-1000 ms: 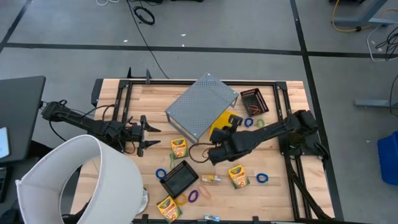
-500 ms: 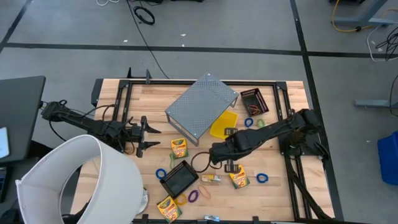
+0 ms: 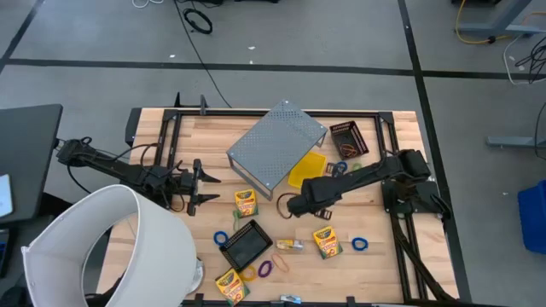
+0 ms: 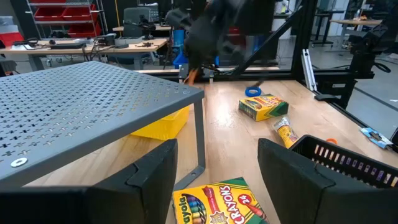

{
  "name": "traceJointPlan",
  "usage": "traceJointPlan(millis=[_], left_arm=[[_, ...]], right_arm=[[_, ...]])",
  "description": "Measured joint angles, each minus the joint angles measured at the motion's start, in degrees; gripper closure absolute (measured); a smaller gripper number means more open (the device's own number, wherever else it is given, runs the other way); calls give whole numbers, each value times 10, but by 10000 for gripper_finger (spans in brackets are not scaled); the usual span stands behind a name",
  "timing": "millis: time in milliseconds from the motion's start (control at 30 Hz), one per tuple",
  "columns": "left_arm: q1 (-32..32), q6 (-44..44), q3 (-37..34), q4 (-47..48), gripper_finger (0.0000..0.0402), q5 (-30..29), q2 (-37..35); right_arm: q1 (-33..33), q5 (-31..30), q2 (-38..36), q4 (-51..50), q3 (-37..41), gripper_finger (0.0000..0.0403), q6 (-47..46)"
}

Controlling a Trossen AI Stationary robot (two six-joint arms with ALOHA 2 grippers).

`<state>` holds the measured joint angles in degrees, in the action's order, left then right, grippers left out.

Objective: Pick & Place Office Desk Supplies
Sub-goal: Put the orange rubber band into the top black bin

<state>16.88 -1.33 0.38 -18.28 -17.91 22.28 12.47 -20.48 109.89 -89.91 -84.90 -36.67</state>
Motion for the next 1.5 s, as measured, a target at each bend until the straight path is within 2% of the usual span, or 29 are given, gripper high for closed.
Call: traceJointPlan(millis=[167, 300, 567, 867, 1300, 1500], left_arm=[[0, 0, 0, 0, 174, 0, 0], [0, 0, 0, 0, 174, 0, 0], [0, 0, 0, 0, 174, 0, 0], [0, 0, 0, 0, 174, 0, 0], [0, 9, 0, 0, 174, 0, 0], [0, 11, 0, 1, 174, 0, 0]], right_arm=[[-45, -33, -1, -2, 99, 403, -27], [-77, -63, -1, -2, 142, 403, -39], [-111, -149, -2, -1, 136, 403, -36], [-157, -217, -2, -1, 135, 403, -11], [-207, -261, -2, -1, 135, 403, 36], [-207, -206, -2, -3, 109, 403, 63]])
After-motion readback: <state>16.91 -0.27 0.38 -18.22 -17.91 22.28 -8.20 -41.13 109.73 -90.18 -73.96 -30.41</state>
